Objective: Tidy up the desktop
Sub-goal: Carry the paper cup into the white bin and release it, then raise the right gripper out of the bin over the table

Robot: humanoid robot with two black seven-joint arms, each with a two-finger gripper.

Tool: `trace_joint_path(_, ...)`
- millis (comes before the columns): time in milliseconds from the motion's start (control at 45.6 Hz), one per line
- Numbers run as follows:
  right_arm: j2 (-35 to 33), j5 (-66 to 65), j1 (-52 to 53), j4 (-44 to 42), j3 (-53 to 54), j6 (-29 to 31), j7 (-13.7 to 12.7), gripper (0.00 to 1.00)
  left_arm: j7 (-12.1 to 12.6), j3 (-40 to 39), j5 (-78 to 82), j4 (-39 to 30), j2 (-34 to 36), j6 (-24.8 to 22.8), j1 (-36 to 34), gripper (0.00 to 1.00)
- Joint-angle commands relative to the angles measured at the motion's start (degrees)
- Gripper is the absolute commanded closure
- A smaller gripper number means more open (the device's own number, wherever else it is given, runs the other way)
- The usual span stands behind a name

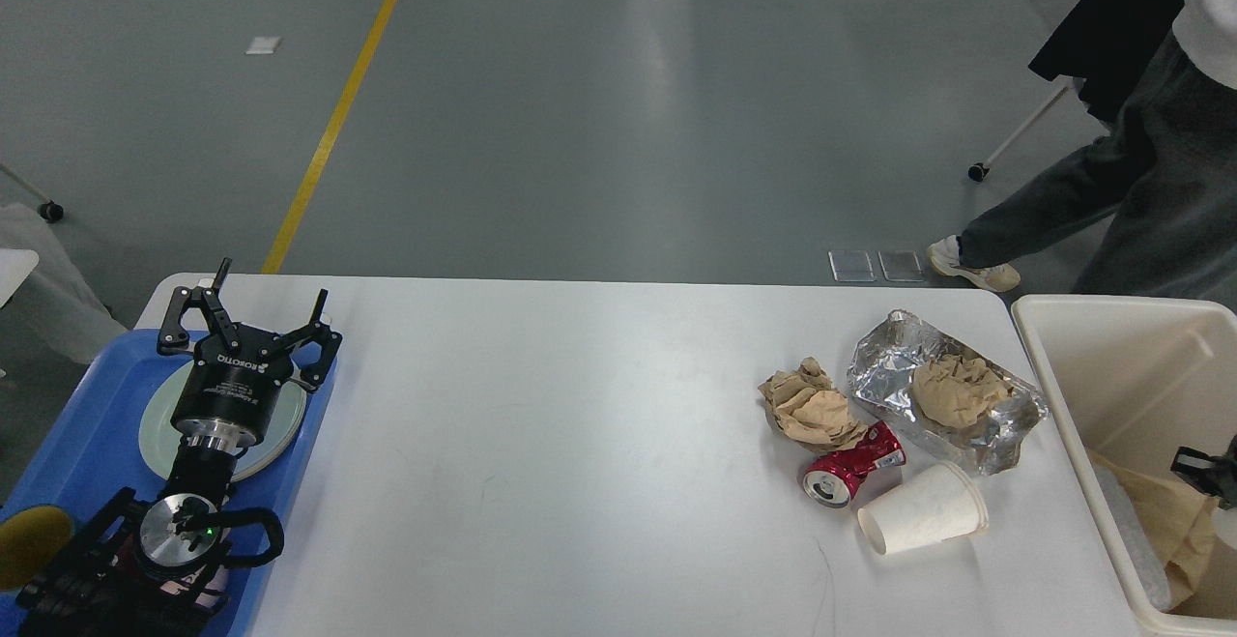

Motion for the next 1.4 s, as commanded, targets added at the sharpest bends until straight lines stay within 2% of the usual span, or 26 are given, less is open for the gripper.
trace_joint_path(0, 5.04, 0.02, -9.16, -10.67, 0.68, -2.13, -0.01, 1.00, -0.06, 0.00, 0.00, -0.06, 0.00, 0.00, 0.00, 0.03)
trace_joint_path(153, 8.13, 0.11, -16.02, -17.00, 0.86, -5.91, -0.01, 1.00, -0.06, 0.00, 0.00, -0.06, 0.00, 0.00, 0.00, 0.03)
trace_joint_path(351, 9.89, 0.46, -18.31, -17.27, 3.05, -12.06, -0.10, 1.00, 0.03, 0.00, 0.00, 0.03, 0.00, 0.00, 0.00, 0.03)
trace_joint_path(504, 9.98, 0.02, -19.01, -17.18, 3.58, -12.51, -0.01, 1.00, -0.06, 0.00, 0.00, -0.06, 0.00, 0.00, 0.00, 0.03)
trace_joint_path(526, 9.98, 0.02, -19.19, -17.18, 3.50, -12.77, -0.01, 0.84, 0.03, 0.00, 0.00, -0.06, 0.00, 0.00, 0.00, 0.03)
trace_joint_path(548, 9.80, 0.02, -19.37, -17.27, 3.50, -12.95, 0.08, 0.52, -0.06, 0.00, 0.00, -0.06, 0.00, 0.00, 0.00, 0.03)
trace_joint_path(570, 9.72, 0.02, -19.37, -17.27, 3.50, -13.12, 0.25, 0.26, 0.03, 0.00, 0.00, 0.03, 0.00, 0.00, 0.00, 0.03)
trace_joint_path(592, 9.89, 0.02, -19.19, -17.27, 3.50, -13.39, 0.34, 0.11, -0.06, 0.00, 0.00, 0.03, 0.00, 0.00, 0.00, 0.03)
trace_joint_path(614, 9.98, 0.02, -19.02, -17.27, 3.58, -13.47, 0.34, 0.01, -0.06, 0.00, 0.00, 0.03, 0.00, 0.00, 0.00, 0.03)
trace_joint_path(1096, 10.07, 0.11, -16.82, -15.87, 3.93, -12.07, -0.01, 0.00, 0.03, 0.00, 0.00, 0.03, 0.00, 0.00, 0.00, 0.03)
trace_joint_path(1162, 9.10, 0.02, -15.07, -14.46, 4.11, -10.14, -0.19, 0.00, 0.03, 0.00, 0.00, 0.03, 0.00, 0.00, 0.00, 0.03)
trace_joint_path(1271, 4.71, 0.02, -9.28, -10.25, 4.29, -3.21, -0.28, 0.00, 0.03, 0.00, 0.00, 0.03, 0.00, 0.00, 0.00, 0.03)
trace_joint_path(1381, 1.81, -0.33, -1.89, -2.79, 3.42, 0.85, -0.27, 0.00, 0.03, 0.00, 0.00, -0.06, 0.00, 0.00, 0.00, 0.03)
